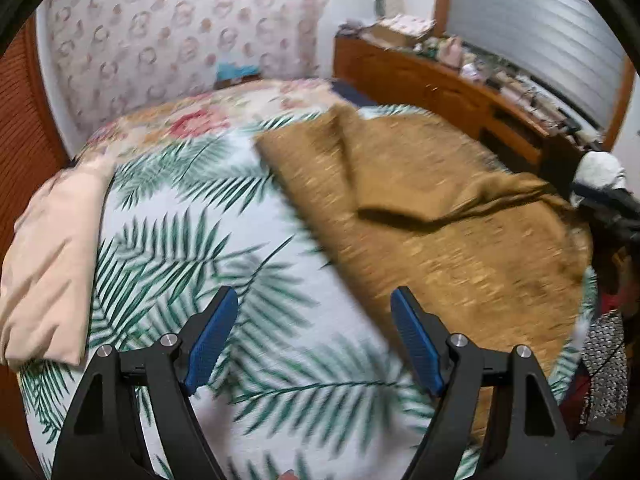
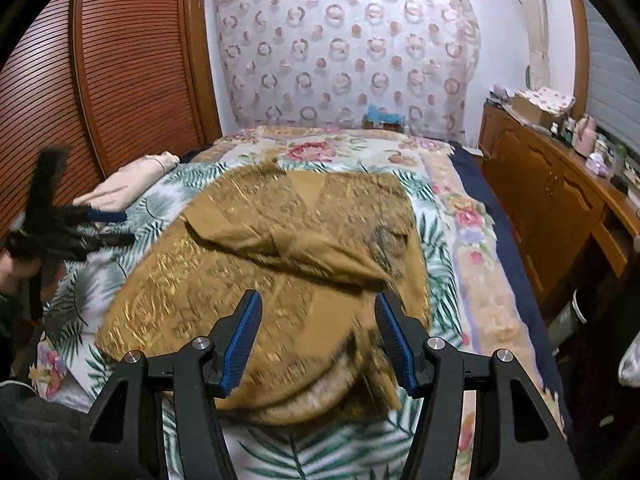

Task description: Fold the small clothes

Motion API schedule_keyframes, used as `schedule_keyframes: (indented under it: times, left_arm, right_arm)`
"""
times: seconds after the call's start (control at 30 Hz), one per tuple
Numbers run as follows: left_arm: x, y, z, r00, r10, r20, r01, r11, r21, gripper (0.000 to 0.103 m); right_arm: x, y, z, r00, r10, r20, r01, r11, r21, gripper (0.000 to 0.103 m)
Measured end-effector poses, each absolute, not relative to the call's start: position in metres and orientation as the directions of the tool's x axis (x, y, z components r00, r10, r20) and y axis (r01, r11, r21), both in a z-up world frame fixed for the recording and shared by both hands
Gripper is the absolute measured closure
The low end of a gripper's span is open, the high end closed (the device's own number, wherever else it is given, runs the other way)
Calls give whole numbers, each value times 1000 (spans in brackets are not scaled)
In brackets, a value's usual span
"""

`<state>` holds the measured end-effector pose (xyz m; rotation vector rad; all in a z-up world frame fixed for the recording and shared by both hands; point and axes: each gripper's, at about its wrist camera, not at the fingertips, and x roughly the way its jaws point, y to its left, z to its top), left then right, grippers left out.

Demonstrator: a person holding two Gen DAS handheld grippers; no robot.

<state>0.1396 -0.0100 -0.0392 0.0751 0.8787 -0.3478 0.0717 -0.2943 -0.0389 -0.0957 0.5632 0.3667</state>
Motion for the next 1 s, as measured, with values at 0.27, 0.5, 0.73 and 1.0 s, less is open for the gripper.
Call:
schedule_keyframes:
  times: [0.27,0.5,0.73,1.0]
  left_arm:
    - [146,-4,-66,556,-198,-807,310,951,-20,23]
    - [148,-6,-67,559,-211,-802,322,946,-24,14]
    - [149,-11,-71,544,-205,-813,330,944,-17,0]
    - [149,-11,-70,557,-183,-810,278,960,-26,0]
  right_arm:
    - [95,-254,-32,759,354,-546,-448,893,-44,42]
    - [139,-226,-34,706,389,-592,-517,854,-55,42]
    - [178,-195,-46,652,351,-672,-567,814,-125,42]
    - [202,-161,-66,611,281,-740,-603,771,-205,42]
